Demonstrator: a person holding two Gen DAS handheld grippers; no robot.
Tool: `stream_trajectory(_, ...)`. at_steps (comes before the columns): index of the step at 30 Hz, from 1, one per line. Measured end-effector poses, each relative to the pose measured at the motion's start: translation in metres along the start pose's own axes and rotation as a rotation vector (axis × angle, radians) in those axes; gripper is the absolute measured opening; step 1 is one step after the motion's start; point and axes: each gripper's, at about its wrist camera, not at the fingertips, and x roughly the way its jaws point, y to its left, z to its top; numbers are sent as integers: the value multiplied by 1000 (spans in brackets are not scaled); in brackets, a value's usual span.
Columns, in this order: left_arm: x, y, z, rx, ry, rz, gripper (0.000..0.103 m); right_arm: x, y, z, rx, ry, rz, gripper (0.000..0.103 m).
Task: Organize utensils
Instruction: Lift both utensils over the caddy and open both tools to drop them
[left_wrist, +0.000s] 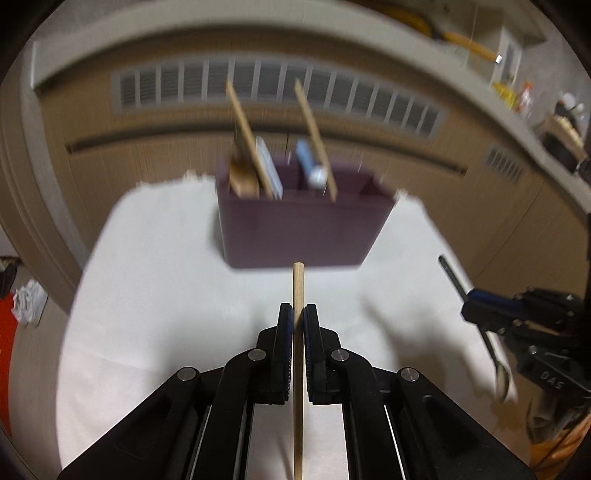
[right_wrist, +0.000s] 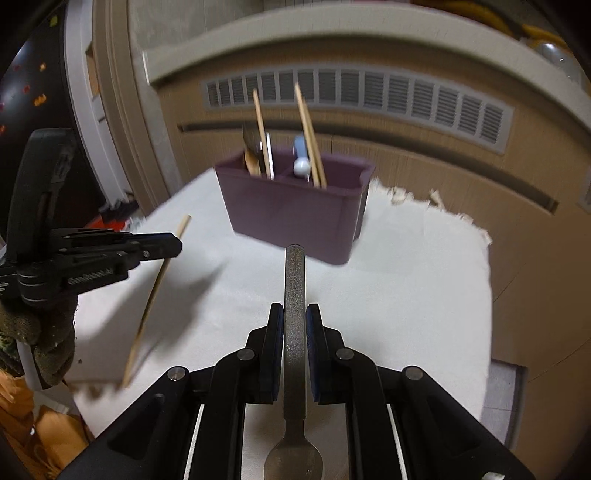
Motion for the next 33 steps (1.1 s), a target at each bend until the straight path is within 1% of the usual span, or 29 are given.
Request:
stream_trajectory(4, -36, -9, 27, 10, -137, -37, 6, -27, 1, 23, 0, -100, 8, 11)
stream_trajectory(8, -74, -17, 75, 42, -303, -53, 6, -55, 2, 64, 4, -223, 12, 11)
stream_trajectory(11, -98, -18, 109, 56, -426, -58, 6, -80, -2, 104, 18, -355, 8, 12)
stream_trajectory(12, -109, -18, 124, 52, -482, -63, 6, -89, -6, 119, 30, -419, 2, 12)
stream_trajectory(13, -116, -18, 136, 49, -521, -68, 6, -96, -6, 131, 34, -463, 3, 11)
stream_trajectory(16, -129, -19, 165, 48, -631, -57, 6, -104, -14, 164, 55, -568, 6, 12)
stream_trajectory(18, -128, -18, 180, 48, -685, -40, 6, -95, -21, 181, 76, -589, 14, 12)
stream_trajectory(19, -126, -15, 185, 47, -695, -33, 6, -92, -23, 186, 85, -594, 25, 12)
stream_trajectory(21, -111, -10, 194, 43, -697, -19, 6, -71, -28, 197, 112, -584, 41, 12)
stream_trajectory(24, -80, 3, 203, 30, -659, -14, 6, -35, -32, 200, 116, -545, 48, 12)
stream_trajectory(27, -47, 18, 204, 3, -617, -27, 6, -4, -32, 199, 106, -509, 29, 12)
stream_trajectory(33, 9, 45, 197, -51, -542, -57, 6, 47, -34, 197, 50, -451, -12, 12)
